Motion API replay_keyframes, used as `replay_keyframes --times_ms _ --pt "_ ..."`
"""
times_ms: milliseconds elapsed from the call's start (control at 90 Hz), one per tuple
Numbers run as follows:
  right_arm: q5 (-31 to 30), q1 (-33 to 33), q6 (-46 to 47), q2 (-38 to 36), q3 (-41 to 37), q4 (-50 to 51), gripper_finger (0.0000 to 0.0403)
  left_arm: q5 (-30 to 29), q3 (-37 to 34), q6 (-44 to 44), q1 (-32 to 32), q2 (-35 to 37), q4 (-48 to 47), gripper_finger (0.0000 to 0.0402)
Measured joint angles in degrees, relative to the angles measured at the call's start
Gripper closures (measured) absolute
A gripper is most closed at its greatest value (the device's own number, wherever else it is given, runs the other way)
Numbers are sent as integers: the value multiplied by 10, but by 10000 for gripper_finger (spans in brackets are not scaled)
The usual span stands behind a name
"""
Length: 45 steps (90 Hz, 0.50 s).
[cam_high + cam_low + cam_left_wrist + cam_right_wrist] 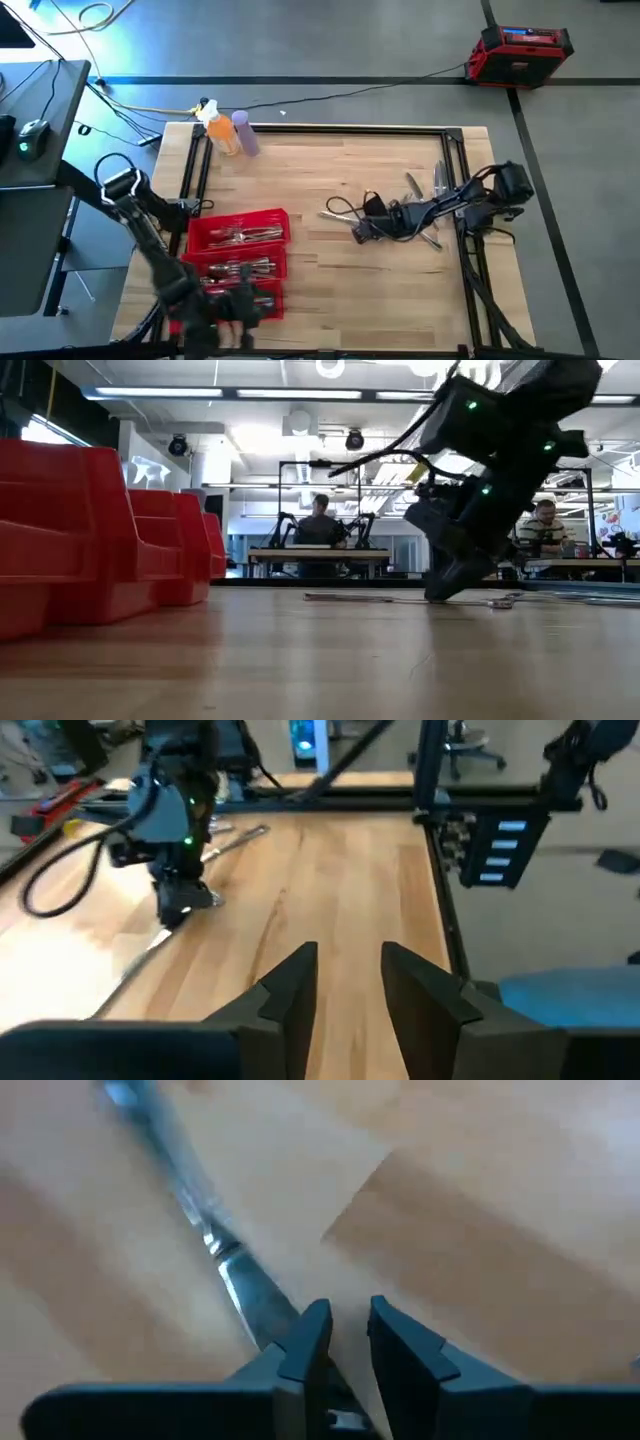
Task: Sort silverware
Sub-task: Put the silver knife in the bottom red bin
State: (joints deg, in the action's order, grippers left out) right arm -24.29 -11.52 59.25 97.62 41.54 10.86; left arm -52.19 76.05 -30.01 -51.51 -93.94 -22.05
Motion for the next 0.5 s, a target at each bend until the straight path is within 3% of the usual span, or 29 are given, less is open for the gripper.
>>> replay_keyframes --times_ms 344,500 --pt "38 -136 52 4 34 -21 344 254 0 110 143 -163 182 308" --pt "29 -179 72 4 47 -22 344 284 0 136 182 -211 189 308"
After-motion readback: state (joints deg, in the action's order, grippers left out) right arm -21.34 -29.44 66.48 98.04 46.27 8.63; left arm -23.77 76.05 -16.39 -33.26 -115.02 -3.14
